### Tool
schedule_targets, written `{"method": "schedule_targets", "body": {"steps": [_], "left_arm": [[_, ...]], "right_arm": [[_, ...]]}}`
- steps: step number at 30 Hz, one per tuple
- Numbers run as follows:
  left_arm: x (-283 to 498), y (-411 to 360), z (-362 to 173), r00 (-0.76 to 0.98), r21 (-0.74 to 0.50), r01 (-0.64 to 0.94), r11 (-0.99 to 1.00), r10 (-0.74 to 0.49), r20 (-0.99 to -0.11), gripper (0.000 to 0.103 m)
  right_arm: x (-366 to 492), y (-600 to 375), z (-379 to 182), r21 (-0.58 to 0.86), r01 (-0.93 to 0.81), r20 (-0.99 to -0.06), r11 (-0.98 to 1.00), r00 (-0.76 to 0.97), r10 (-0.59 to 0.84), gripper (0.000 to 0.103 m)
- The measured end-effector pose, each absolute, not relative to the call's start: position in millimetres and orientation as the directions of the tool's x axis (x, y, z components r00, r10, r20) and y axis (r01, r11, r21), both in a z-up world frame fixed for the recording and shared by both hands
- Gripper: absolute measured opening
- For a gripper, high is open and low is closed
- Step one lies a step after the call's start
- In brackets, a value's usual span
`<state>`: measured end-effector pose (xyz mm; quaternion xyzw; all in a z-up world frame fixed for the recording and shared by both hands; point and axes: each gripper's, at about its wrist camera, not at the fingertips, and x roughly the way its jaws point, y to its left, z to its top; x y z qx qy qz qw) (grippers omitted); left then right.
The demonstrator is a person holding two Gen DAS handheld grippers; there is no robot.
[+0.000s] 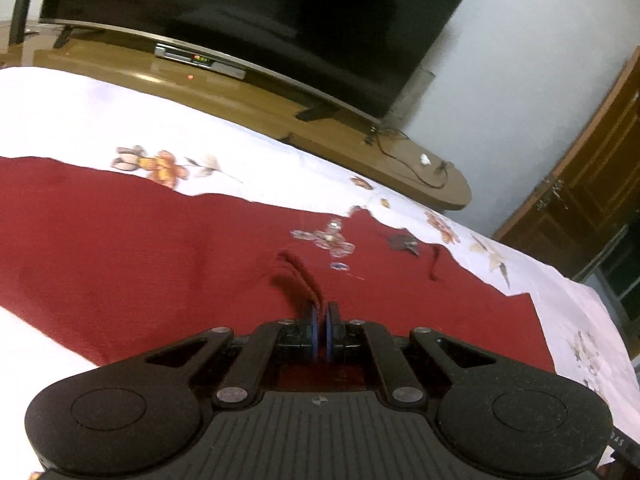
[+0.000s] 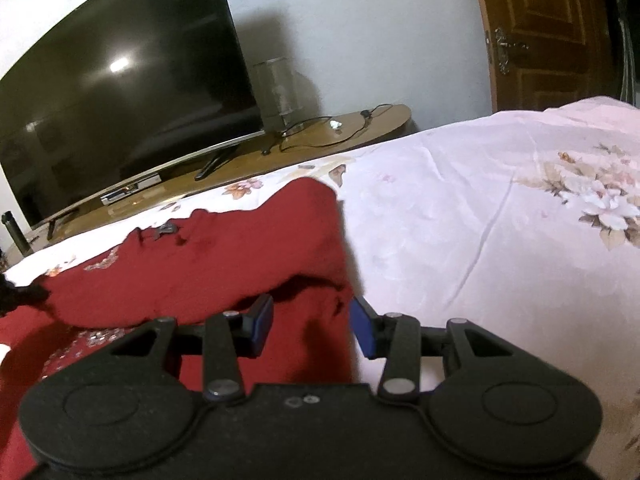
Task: Fold small clothes
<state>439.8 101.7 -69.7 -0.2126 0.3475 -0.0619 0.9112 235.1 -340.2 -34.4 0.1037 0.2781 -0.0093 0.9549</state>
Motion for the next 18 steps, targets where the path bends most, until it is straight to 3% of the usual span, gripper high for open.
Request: {"method": "schedule_targets", "body": {"steps": [12,18], "left_arm": [[447.2,125.6,-89.1,0.732,-0.405,-0.077,0.911,-0.224,-0.643,0.003],[451.5,126.3,-98.9,0.722,-0.389,-0.072,0.918,-0.221,-0.655,0.003]], "right_arm": [[266.0,-353.8,-46.9,0.200,0.079,-0.574,0.977,0.817,0.051,0.043],[264.9,-362.2,-42.9,0.310,0.040,-0.511,0.950,0.850,0.131,0.042]]}}
